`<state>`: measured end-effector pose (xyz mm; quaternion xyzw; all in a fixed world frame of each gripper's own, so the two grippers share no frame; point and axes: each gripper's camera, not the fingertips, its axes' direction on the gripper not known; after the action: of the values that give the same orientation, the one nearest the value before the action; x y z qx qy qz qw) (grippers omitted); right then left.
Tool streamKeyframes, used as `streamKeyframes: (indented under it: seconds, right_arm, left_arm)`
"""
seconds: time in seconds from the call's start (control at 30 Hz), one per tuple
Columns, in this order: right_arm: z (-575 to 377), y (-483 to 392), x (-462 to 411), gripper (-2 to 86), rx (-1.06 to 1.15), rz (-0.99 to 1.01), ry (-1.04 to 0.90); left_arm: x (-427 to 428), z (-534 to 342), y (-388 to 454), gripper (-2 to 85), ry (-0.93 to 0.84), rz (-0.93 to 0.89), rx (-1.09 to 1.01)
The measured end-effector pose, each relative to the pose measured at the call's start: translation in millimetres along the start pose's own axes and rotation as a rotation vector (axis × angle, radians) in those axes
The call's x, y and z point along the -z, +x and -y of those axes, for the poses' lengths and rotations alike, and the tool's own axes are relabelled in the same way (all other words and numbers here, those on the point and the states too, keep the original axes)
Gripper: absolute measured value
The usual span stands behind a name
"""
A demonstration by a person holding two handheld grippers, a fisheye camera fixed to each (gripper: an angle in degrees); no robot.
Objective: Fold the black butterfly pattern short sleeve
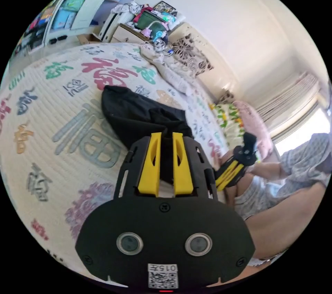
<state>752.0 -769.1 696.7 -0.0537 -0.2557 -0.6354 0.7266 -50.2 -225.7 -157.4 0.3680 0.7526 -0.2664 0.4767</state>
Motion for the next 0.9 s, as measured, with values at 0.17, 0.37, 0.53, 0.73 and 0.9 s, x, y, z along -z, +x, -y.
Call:
streamKeyframes:
  seconds: [0.17,0.37,0.53,0.73,0.9]
  right_arm:
    - [-24.2,-28.9,-18.2,2.0,0.065,-0.101,-0.155]
    - [-55.6,8.0,41.8,7.6,-0.254,0.002,0.144]
    - [-55.6,37.1,60.8,9.8,-0.395,-0.119,0.287]
    - [-55.5,26.0,68.2,1.4,-0.411,-0.151,0.359]
    - [-94.7,2.0,122.7,0.5,-0.349,-0.143,0.575]
  left_arm:
    - [21.9,-41.9,10.2,2.3,-0.122,0.256,-0.013]
    - [53.4,-59.9,42.2,11.7,0.007,0.335,0.037]
    - [-7.5,-6.5,50.8,14.4,-0.01,0.224,-0.072]
    - [-38.9,3.6,16.6,2.4,-0.059,0.004,0.043]
    - [32.4,-60.7,25.0,2.3,0.106,0.068,0.115]
